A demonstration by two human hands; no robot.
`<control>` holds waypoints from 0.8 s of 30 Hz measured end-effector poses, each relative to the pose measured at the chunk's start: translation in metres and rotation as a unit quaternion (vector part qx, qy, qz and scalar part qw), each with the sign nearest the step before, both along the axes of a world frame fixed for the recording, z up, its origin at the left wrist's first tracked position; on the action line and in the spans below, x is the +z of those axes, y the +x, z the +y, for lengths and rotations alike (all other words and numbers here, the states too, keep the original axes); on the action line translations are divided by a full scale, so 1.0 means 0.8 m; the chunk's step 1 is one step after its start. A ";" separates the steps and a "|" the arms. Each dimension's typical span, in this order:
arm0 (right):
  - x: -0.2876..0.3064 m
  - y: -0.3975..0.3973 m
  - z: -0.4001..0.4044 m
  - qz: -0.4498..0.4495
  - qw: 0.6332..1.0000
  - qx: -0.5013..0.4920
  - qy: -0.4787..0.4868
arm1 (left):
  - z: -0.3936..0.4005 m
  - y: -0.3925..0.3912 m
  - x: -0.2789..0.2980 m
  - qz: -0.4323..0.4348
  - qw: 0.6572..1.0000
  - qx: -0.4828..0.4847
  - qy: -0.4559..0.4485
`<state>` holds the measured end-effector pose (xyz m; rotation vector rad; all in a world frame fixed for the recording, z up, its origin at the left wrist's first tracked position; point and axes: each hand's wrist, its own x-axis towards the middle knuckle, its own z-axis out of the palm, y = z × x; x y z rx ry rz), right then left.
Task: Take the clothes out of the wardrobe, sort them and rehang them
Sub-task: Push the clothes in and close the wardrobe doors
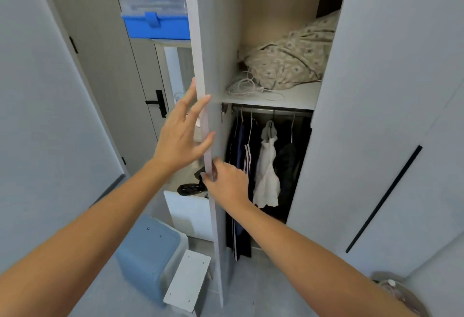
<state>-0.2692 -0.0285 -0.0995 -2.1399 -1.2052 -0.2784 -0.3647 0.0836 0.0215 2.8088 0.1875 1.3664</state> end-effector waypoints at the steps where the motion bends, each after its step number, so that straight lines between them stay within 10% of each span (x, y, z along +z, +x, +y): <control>1: 0.004 -0.008 0.010 -0.002 1.000 0.007 -0.006 | 0.009 -0.013 0.000 0.001 1.000 0.014 -0.002; 12: -0.022 0.004 0.042 -0.013 0.994 0.101 -0.043 | 0.032 -0.087 -0.016 0.027 0.984 0.174 0.006; 24: -0.174 0.203 -0.080 0.027 0.980 0.121 -0.157 | -0.074 0.066 -0.227 0.188 0.972 0.139 -0.038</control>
